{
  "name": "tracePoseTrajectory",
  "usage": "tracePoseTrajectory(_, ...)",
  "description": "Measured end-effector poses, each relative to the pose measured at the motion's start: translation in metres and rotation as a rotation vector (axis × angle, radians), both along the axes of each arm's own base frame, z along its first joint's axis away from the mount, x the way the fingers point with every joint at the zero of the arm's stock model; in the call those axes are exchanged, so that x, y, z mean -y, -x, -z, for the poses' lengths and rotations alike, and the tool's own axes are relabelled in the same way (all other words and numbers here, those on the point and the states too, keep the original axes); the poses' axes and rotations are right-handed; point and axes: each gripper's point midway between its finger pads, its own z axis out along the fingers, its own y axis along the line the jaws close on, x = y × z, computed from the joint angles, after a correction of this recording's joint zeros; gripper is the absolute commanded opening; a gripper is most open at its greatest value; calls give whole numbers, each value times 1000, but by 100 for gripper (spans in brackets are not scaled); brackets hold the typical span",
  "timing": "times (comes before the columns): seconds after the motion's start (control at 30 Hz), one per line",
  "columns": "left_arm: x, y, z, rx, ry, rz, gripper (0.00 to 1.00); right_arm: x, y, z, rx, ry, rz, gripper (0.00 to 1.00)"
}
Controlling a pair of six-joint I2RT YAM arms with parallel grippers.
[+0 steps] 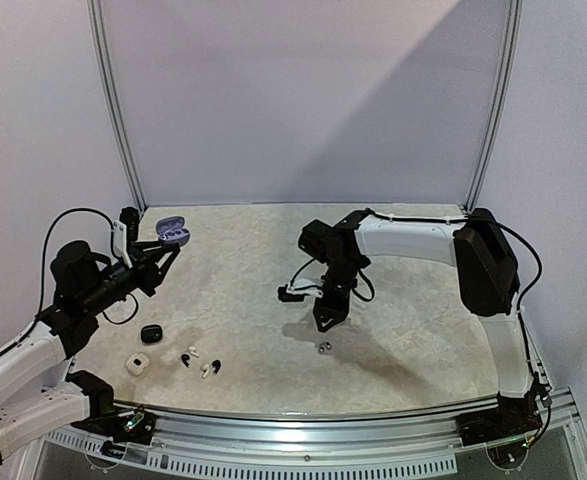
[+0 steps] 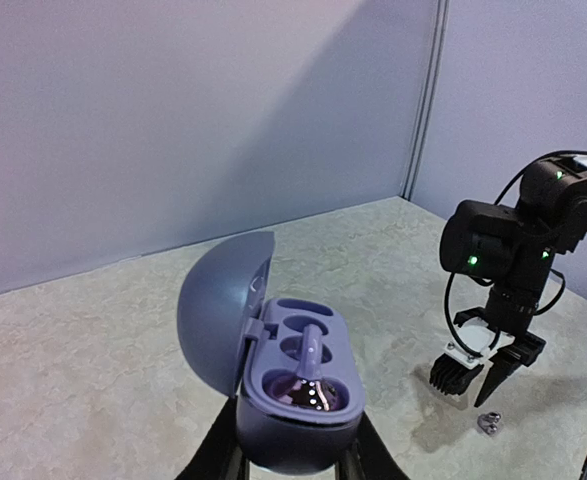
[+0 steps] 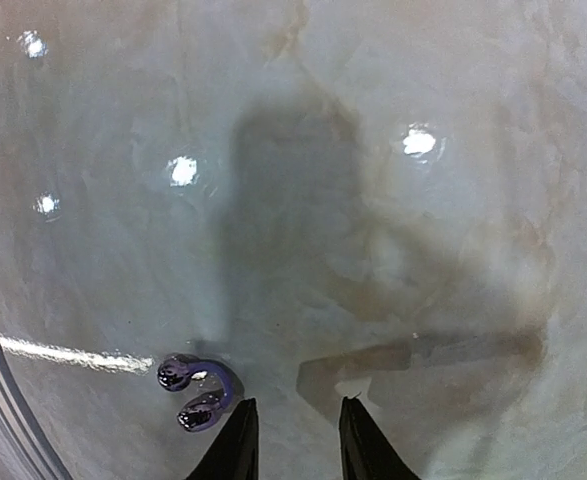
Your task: Insert the wireless bluetooth earbuds into the charging case
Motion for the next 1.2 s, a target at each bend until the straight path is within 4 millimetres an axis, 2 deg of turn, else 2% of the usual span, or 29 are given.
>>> tracePoseTrajectory(0.17,1,1,0,4,2,7,0,10,24,17,-72,20,-40,26)
tracePoseTrajectory(0.27,2,2,-2,10,4,13,0,10,32,16,-78,5,-49,25)
tracePoseTrajectory(0.43,2,4,-5,22,8,20,0,4,36,17,-76,-5,-46,24)
tracePoseTrajectory(0.6,2,6,-8,30,11,21,0,8,42,15,-87,5,-32,24)
tracePoseTrajectory(0.77,2,6,-8,30,11,22,0,9,39,6,-61,12,-24,24)
tracePoseTrajectory(1.0,3,6,-7,29,11,26,0,-13,21,-24,11,-57,-44,25)
tracePoseTrajectory(1.2,3,6,-7,29,11,26,0,-9,29,-16,-6,-21,-92,25)
